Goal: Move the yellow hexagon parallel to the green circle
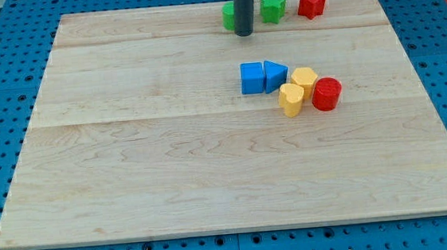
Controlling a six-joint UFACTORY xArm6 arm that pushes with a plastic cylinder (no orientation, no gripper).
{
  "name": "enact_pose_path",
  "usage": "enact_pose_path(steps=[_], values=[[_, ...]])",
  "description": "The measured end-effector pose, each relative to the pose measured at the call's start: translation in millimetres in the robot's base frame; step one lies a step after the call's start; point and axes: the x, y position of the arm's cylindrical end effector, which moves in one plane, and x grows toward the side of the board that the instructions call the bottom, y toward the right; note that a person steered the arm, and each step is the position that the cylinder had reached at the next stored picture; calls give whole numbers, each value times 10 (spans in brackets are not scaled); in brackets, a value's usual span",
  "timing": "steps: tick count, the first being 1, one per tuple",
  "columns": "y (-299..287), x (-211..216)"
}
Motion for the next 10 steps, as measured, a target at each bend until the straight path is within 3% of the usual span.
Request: enact_pose_path(steps=[1, 2, 4, 5, 6, 9, 10], values=[[3, -229], [120, -23], [1535, 971], [1203, 1453], [299, 1429], [-557, 622], [-878, 678]])
